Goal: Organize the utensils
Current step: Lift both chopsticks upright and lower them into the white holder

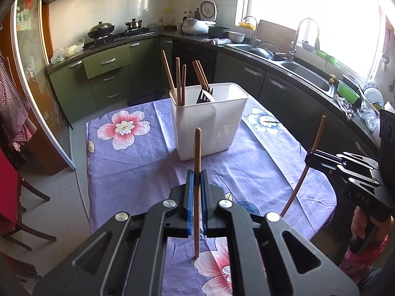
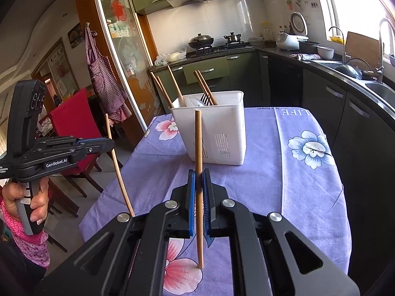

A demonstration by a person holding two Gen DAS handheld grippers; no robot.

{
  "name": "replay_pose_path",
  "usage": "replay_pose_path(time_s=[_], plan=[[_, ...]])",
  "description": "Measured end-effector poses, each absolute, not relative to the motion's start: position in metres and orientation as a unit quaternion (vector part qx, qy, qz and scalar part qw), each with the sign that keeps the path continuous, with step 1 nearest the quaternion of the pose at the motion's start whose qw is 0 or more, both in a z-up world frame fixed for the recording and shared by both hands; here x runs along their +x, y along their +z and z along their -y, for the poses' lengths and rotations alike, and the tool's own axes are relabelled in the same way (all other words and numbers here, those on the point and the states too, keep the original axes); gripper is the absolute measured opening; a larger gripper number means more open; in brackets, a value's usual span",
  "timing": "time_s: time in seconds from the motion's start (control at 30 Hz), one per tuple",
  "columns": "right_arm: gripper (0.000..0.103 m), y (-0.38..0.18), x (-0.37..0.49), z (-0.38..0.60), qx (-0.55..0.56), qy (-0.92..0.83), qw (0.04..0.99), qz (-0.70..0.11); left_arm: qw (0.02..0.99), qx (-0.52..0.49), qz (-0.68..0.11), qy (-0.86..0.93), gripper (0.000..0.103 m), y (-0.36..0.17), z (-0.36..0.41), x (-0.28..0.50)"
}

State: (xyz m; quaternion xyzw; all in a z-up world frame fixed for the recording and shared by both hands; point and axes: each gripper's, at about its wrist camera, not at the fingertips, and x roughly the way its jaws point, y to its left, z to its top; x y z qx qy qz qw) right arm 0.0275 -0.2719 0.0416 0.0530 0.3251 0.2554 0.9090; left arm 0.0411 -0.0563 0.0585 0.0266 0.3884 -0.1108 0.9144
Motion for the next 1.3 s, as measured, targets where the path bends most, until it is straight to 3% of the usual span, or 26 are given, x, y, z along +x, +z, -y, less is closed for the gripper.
replay_pose_path(time_s=[0.53,1.3], plan=[[0.007,0.069,0.039,0.266,0.039,0.264,0.915,-0.303,0.919,0.024,-0.373,-0.129,0.005,0.077,0.067,0.054],[0.007,0.221,0.127,0.267,0.033,0.234,0.951,-0.199,0.958,0.014,-0.256,-0.126,0.005,0.219,0.093,0.117]])
